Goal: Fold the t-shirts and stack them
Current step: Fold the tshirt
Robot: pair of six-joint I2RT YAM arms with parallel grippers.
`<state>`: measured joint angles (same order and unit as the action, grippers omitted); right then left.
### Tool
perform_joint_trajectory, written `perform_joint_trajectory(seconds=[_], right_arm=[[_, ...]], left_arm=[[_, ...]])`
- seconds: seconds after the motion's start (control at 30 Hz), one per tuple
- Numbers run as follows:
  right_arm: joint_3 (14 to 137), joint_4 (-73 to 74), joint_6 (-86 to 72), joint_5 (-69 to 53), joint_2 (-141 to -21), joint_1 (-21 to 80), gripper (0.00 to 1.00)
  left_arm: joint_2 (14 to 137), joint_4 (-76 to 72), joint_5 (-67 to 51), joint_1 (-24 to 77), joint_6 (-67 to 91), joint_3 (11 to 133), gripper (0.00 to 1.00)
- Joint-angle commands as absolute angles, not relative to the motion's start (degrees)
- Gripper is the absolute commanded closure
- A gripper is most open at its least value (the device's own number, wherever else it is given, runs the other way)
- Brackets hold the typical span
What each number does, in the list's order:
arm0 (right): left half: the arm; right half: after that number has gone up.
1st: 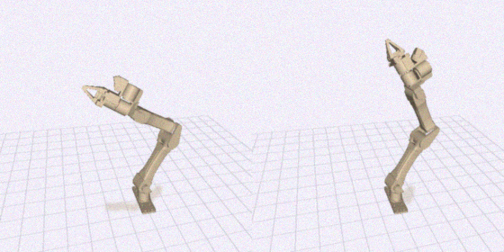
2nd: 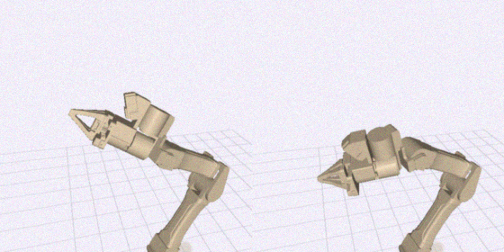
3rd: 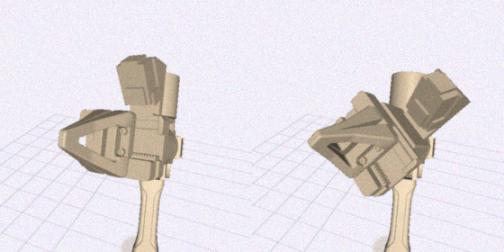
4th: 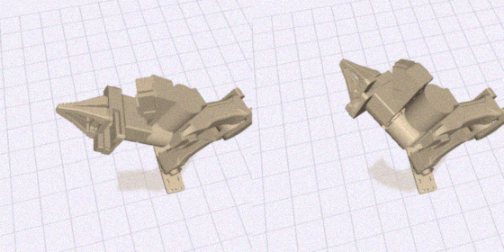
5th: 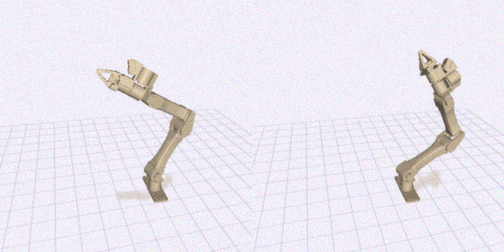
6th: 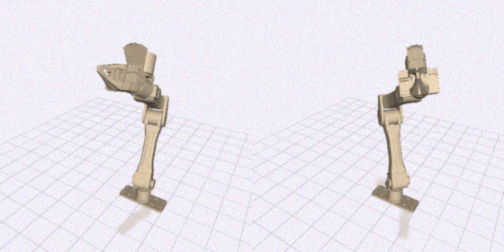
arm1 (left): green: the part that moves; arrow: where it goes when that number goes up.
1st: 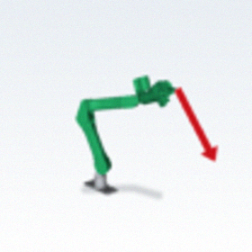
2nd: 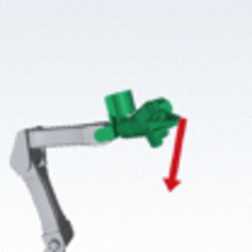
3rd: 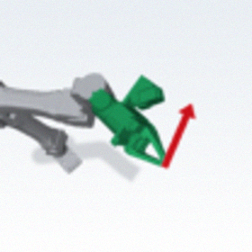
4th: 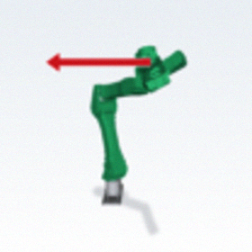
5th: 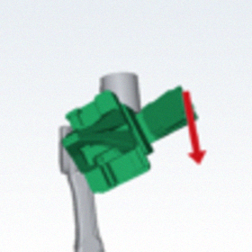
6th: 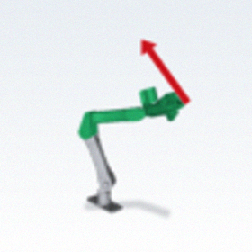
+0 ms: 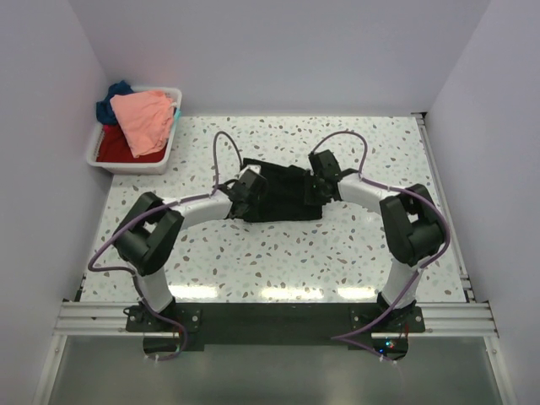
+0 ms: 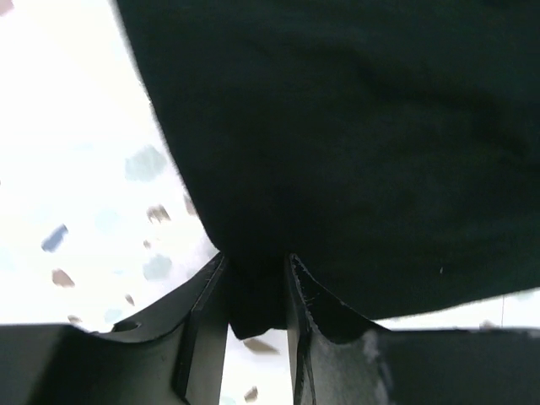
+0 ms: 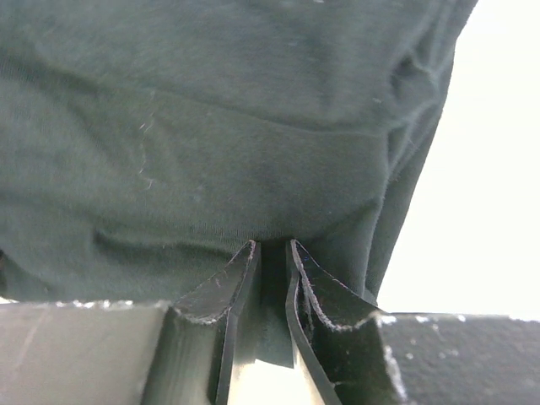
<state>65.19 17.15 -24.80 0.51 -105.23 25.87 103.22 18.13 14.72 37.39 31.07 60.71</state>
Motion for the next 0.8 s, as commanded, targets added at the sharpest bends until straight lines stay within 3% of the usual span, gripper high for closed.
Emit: perform_joint_trajectory(seconds=[0.0, 0.1, 0.27, 0.37, 0.6, 0.77], right_arm=[[64.24, 29.18, -22.06, 5.89, -108.28, 25.49, 0.77], [65.74, 30.05, -21.8, 6.15, -107.76, 25.4, 0.78], [68.45, 31.55, -21.45, 7.38, -102.05, 25.4, 0.77], [71.61, 33.04, -21.53, 9.05, -97.74, 25.4, 0.75], [79.53, 34.45, -21.18, 11.07, -99.48, 25.4, 0.7], [82.96, 33.05, -21.62, 9.76, -104.14, 25.31, 0.7]], left_arm=[[103.19, 33.48, 13.71, 40.34, 31.73, 56.25, 0.67], [100.73, 34.53, 14.84, 40.43, 33.31, 55.72, 0.65], [96.78, 37.09, 20.03, 40.43, 35.51, 60.81, 0.47], [95.72, 39.19, 24.51, 40.34, 35.86, 66.87, 0.43], [99.31, 36.14, 22.78, 37.27, 34.28, 78.47, 0.39], [103.61, 28.94, 16.45, 33.84, 34.8, 78.93, 0.39]])
